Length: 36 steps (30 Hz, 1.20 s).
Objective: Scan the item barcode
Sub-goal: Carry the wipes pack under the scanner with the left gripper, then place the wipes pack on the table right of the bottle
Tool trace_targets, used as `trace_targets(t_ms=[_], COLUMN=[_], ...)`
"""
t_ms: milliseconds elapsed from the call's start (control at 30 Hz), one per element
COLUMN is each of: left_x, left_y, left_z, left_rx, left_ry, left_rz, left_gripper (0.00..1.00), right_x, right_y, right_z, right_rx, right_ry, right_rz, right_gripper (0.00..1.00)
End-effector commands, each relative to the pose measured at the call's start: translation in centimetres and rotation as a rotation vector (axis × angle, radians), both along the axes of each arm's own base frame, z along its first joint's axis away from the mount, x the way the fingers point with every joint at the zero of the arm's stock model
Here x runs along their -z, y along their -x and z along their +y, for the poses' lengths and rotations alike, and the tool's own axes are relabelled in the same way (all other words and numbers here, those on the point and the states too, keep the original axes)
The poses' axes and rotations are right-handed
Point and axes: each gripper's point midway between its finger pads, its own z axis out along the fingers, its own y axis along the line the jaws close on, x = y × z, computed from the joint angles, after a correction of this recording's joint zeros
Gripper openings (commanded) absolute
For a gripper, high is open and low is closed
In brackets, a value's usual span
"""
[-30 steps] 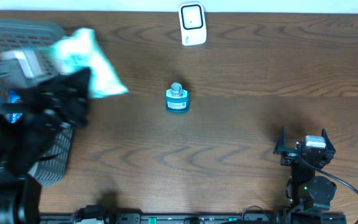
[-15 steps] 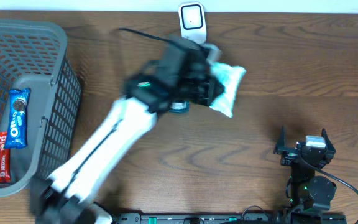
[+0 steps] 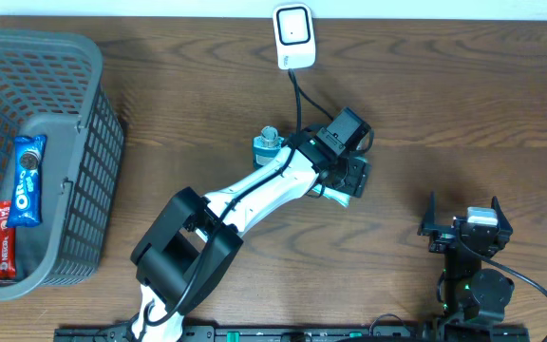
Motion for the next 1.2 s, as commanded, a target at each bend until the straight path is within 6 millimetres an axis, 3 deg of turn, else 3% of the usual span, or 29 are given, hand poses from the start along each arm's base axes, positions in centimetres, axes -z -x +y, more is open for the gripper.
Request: trace_targets(t_ms=[0,100,133,200,300,633,833,1000,1067,1167], left_x=[-1.0,-2.0,-2.4,-3.0,-3.2,-0.9,3.5,8.1,9.1,8.5], left_y=[-1.4,-1.5,-1.6,-1.6,-1.9,-4.3,-3.8,-1.9,-1.4,-1.3], left_z=[0.2,0.0,0.0,-0.1,-0.1,2.6,2.8,1.8,1.9,2.0], left_rx=[-0.02,-0.02,-0.02,-0.02,-0.025,-0.098,-0.075,-0.019,-0.01,-0.009], left_ry=[-0.009,0.01,0.016,0.026,0.028,-0.15,-0.207,-0.196,-0.203,-0.203], left_rz=[-0.075,-0.092,-0.098,-0.107,-0.122,-0.229,-0.165,-0.036,-0.009,-0.011], left_gripper=[0.89,0.87,0.74,0.33,0.07,0.08,0.08,0.07,0.07,0.07], right_x=[0.0,0.0,0.0,0.0,0.0,0.0,0.0,0.0,0.0,0.0], right_y=[0.0,0.0,0.0,0.0,0.0,0.0,0.0,0.0,0.0,0.0], right_z=[0.1,0.1,0.1,0.1,0.1,0.1,0.1,0.1,0.1,0.1], right_rx=[-0.003,-0.003,-0.003,-0.003,-0.003,-0.003,-0.003,-0.003,-0.003,-0.003], right_ry=[-0.006,-0.006,-0.006,-0.006,-0.006,-0.006,-0.006,-0.006,-0.006,-0.006], right_rz=[-0.003,-0.003,-0.003,-0.003,-0.003,-0.003,-0.003,-0.003,-0.003,-0.003], right_gripper=[0.99,0.99,0.99,0.99,0.99,0.99,0.99,0.99,0.99,0.99])
